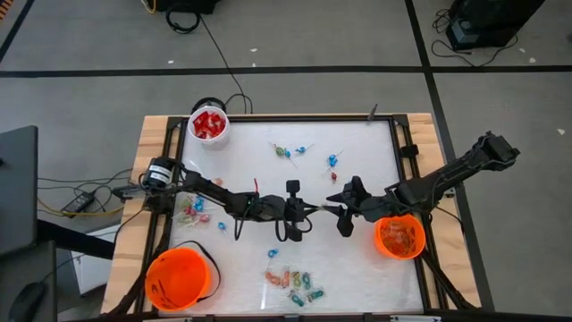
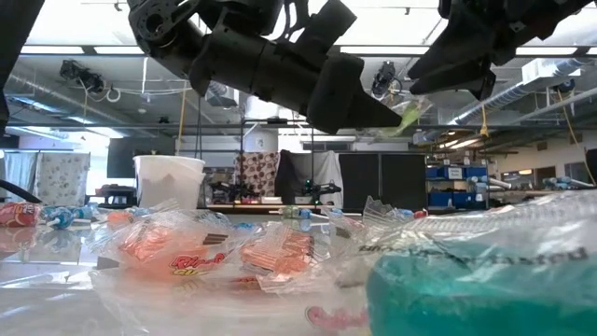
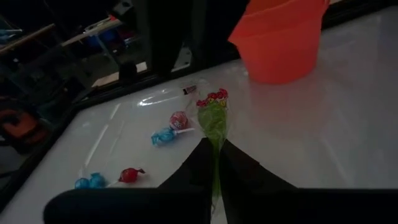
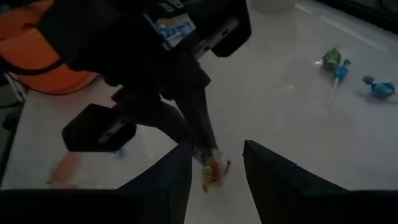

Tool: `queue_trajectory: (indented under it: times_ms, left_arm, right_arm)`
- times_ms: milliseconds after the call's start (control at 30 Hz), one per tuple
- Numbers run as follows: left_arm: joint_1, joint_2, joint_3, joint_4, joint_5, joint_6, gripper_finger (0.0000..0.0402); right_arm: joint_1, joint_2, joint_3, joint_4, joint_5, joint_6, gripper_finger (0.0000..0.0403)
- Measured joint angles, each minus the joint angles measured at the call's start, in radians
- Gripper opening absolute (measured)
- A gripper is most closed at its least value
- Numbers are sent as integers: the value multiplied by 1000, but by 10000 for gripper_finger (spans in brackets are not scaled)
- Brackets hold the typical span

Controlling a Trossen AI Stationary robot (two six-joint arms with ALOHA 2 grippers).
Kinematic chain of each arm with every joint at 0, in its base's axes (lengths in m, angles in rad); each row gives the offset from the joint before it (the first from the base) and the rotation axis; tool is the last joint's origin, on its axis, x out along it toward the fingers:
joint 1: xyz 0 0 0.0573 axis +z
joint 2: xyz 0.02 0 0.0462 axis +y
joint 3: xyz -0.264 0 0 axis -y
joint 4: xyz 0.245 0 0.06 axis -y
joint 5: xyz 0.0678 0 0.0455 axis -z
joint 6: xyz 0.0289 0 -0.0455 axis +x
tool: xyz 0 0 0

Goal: Sort candy by brand, put in halloween buckets
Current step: Put the top green candy into the right orange bucket

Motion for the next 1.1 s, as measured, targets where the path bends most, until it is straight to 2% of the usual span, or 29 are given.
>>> queue_trajectory:
  times_ms: [133,300,500,600,833,967,1100]
  left_arm:
    - [0,0,0,10,-11,78,21]
    - [5,0,1,37,-124,135,21]
    - [10,0,1,15,-128,212,21]
    - [15,0,1,9,-129,210,21]
    - [7,0,-3,-35,-119,210,21]
    - [-22,0,-3,40,-120,217,21]
    - [-51,0,-2,109,-127,303,21]
  right_arm:
    - [0,12,0,-15,33,-3,156]
    - [-6,11,0,-13,37,-19,156]
    - [-20,18,0,2,50,-135,156]
    - [-35,17,0,2,60,-112,156]
    - [-38,18,0,-3,20,-198,156]
    - [-43,18,0,14,-3,-135,156]
    - [-42,17,0,22,-76,-130,156]
